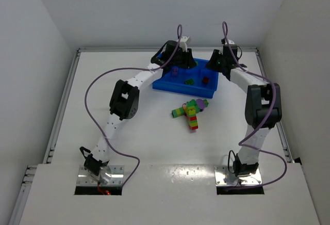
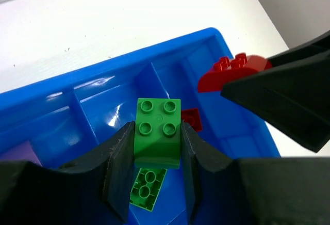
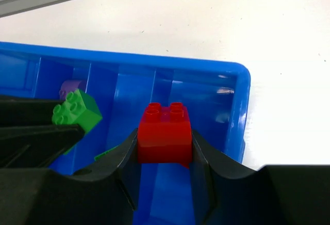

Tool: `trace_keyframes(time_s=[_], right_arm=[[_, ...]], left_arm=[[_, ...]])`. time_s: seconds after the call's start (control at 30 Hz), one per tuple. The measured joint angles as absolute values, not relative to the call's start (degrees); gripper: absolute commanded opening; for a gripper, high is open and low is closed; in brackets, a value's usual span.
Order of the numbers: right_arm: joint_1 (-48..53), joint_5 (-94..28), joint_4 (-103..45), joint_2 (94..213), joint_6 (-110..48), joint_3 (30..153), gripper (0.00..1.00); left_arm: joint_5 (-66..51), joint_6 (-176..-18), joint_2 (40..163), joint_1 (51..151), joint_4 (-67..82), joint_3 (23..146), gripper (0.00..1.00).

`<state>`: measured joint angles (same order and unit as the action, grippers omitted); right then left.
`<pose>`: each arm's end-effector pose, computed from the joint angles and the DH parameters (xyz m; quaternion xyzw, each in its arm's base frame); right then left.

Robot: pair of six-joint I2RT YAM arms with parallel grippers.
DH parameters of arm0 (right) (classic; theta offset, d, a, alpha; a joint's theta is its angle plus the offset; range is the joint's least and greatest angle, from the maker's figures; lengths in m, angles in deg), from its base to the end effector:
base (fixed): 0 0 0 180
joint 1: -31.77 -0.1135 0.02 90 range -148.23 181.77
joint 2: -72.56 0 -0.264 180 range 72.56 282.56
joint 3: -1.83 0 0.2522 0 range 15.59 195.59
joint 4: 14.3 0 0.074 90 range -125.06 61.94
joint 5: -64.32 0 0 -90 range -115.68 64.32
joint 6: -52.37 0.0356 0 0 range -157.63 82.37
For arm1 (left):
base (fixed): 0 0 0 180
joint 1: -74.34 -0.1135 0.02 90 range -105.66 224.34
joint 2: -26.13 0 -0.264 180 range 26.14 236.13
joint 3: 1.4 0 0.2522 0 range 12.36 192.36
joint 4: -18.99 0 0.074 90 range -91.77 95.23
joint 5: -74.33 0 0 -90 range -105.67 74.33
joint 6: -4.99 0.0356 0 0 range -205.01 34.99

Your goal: Sort the legos into containers by color

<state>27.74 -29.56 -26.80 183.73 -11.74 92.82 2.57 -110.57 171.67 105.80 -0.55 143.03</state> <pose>0.4430 0.0336 0.2135 0.1503 0.8641 0.1524 0.4554 0.4981 -0.3178 0.2200 0.1318 0.8063 -0.3827 0.4314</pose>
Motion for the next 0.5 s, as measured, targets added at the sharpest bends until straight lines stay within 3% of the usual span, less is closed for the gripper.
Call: trace_keyframes(time_s=[0.17,0.2,0.3,0.37,0.5], right_arm=[[27.74,-28.67,-26.80,185.65,-11.77,94.17,0.15],[27.70,-28.60,-26.80,186.00,-11.83,94.37,0.25],[27.46,-28.34,-26.82,186.90,-11.94,94.55,0.48],[27.19,-28.01,-26.84,187.08,-11.99,94.55,0.58],[26.95,-27.68,-26.67,187.08,-12.16,94.61,0.64]], left_arm=[[3.21,-110.94,173.07,105.73,-0.02,143.03,0.49],[3.43,-111.01,173.24,105.73,0.08,143.03,0.57],[4.04,-111.14,173.48,105.73,0.59,143.03,0.66],[4.32,-111.31,173.48,105.73,1.18,143.03,0.69],[4.87,-111.44,173.48,105.49,2.29,143.03,0.72]])
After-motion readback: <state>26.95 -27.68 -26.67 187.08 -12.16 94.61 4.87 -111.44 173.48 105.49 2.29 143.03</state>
